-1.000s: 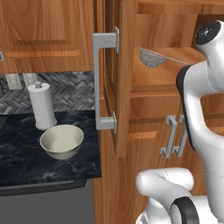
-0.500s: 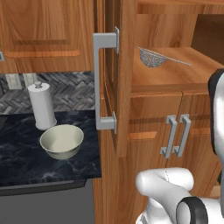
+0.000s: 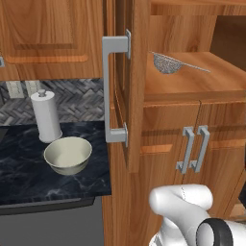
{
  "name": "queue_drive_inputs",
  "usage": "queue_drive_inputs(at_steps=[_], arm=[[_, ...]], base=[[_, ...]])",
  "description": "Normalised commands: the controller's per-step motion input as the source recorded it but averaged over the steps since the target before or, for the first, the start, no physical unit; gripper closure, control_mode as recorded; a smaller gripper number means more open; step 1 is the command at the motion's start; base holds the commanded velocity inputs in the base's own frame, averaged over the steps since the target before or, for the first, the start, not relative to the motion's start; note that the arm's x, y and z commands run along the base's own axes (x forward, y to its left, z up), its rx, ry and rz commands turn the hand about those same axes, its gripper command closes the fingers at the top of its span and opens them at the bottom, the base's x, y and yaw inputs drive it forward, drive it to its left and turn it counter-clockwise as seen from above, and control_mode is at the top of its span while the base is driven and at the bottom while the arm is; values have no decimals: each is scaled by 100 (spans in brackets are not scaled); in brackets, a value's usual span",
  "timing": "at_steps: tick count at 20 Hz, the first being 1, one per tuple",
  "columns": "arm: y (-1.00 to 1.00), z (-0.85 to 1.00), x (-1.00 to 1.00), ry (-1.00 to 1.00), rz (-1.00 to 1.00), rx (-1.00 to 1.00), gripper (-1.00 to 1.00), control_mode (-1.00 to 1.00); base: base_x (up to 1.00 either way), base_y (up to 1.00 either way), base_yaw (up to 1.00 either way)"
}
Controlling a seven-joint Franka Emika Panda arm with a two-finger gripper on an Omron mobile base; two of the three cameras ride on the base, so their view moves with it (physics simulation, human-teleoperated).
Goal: Open the cabinet and setup a tea strainer by placing it in the bowl upright.
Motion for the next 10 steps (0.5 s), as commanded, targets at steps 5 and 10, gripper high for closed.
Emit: queue_drive_inputs(at_steps=[5, 10], arm=[[70, 0, 3, -5, 4, -1, -100, -100], [84, -5, 24, -3, 8, 2, -100, -100]], base=[[0, 0, 0], [0, 0, 0]])
